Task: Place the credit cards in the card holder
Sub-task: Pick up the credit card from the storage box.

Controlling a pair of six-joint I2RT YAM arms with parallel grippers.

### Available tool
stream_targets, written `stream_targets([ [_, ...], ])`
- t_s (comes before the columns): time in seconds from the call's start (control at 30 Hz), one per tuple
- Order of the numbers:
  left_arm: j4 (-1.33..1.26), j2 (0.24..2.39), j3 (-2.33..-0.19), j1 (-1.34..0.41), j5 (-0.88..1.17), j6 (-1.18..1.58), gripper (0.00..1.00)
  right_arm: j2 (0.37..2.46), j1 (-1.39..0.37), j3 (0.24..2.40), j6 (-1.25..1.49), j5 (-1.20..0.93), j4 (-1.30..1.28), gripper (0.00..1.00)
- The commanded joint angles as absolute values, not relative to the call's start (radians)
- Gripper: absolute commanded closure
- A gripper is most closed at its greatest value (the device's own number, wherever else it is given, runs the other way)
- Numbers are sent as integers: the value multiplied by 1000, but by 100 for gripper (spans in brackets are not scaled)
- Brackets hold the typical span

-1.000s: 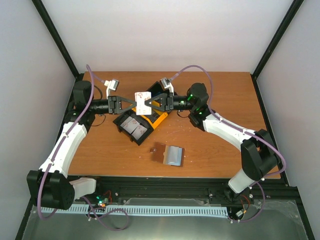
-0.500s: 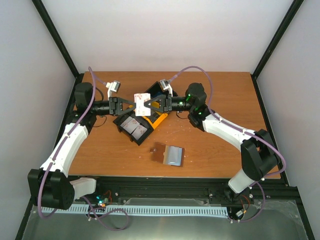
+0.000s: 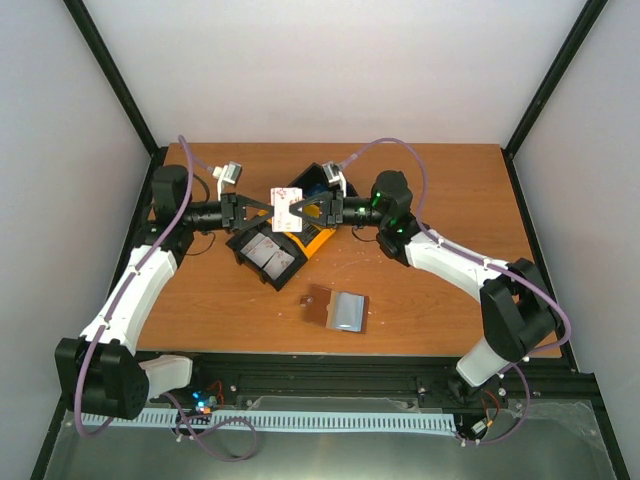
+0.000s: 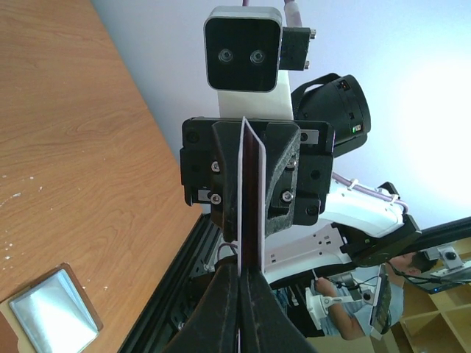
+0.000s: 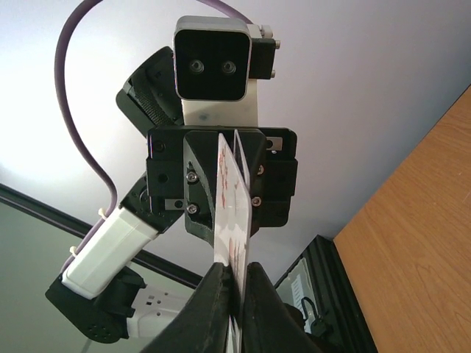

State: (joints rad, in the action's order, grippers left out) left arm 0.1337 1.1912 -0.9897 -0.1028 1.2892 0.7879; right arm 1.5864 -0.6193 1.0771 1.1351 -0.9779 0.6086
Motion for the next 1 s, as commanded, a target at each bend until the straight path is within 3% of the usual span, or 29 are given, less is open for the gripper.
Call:
stream_targets([
  [0.0, 144, 1180, -1052, -81, 1263, 803, 99, 1562, -607, 1043, 1160, -955, 641, 94],
  [0.43, 239, 1193, -1069, -58, 1199, 777, 99, 1567, -594, 995, 1231, -894, 685, 97],
  [0.63, 457, 1202, -1139, -34, 1024, 611, 99, 1485, -534, 913, 1169, -866, 593, 97],
  [0.73, 521, 1206, -1135, -37, 978, 535, 99, 1380, -488, 833, 1066, -834, 427, 97],
  [0.8, 546, 1205, -1115, -65, 937, 500, 99, 1292, -469, 791, 945, -770, 184, 97],
  [0.97, 523, 1228, -1035, -238, 874, 531, 99, 1117, -458, 723, 746, -535, -290, 97],
])
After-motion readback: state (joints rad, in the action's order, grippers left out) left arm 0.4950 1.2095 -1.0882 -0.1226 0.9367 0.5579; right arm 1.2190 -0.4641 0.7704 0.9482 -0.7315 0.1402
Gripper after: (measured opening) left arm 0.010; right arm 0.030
